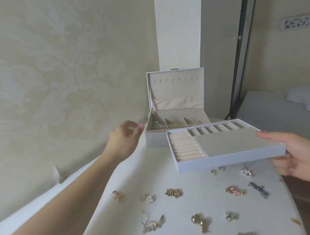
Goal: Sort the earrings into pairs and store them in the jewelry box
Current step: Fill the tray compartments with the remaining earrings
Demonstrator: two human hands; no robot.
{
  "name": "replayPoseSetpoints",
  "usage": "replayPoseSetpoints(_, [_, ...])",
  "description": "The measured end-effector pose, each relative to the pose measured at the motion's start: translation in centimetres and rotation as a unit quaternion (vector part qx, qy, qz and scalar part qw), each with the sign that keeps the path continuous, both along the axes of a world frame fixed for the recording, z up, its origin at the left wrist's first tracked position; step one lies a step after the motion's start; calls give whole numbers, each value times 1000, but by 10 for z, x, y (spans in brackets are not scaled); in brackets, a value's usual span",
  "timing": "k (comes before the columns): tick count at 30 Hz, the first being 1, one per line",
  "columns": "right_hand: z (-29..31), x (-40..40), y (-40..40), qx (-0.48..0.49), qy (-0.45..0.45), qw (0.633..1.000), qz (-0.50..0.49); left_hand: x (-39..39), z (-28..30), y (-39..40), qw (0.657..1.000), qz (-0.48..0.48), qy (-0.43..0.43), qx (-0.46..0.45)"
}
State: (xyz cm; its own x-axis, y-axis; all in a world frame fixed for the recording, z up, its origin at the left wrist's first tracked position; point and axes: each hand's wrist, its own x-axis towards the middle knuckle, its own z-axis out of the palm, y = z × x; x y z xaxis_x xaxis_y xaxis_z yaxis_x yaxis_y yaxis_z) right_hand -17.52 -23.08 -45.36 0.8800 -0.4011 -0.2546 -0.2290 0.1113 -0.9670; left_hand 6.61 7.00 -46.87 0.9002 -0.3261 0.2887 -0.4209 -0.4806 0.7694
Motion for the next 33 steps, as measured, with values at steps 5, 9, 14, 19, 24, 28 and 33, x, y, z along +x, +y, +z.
replayPoseSetpoints(5, [-1, 34, 67, -5, 34, 999, 35, -24, 14, 31, 934, -72, 313, -154])
replayPoseSetpoints(9, [-8, 60, 108, -13, 27, 997, 67, -25, 7, 55, 882, -54, 399, -244])
replayPoseSetpoints(14, [-19, 75, 130, -27, 30, 995, 89, -23, -3, 77, 880, 16, 391, -270])
replayPoseSetpoints(19, [-37, 68, 133, -455, -32, 890, -8, -10, 2, 99, 879, 39, 354, -317])
replayPoseSetpoints(24, [-41, 65, 185, -712, -167, 678, 69, -2, 10, 112, 880, 56, 332, -335])
replayPoseSetpoints(28, [-31, 88, 227, -679, -185, 674, 223, -1, 8, 113, 882, 58, 331, -331])
replayPoseSetpoints(33, [-42, 116, 258, -758, -108, 578, 282, 0, 0, 107, 889, 63, 318, -325])
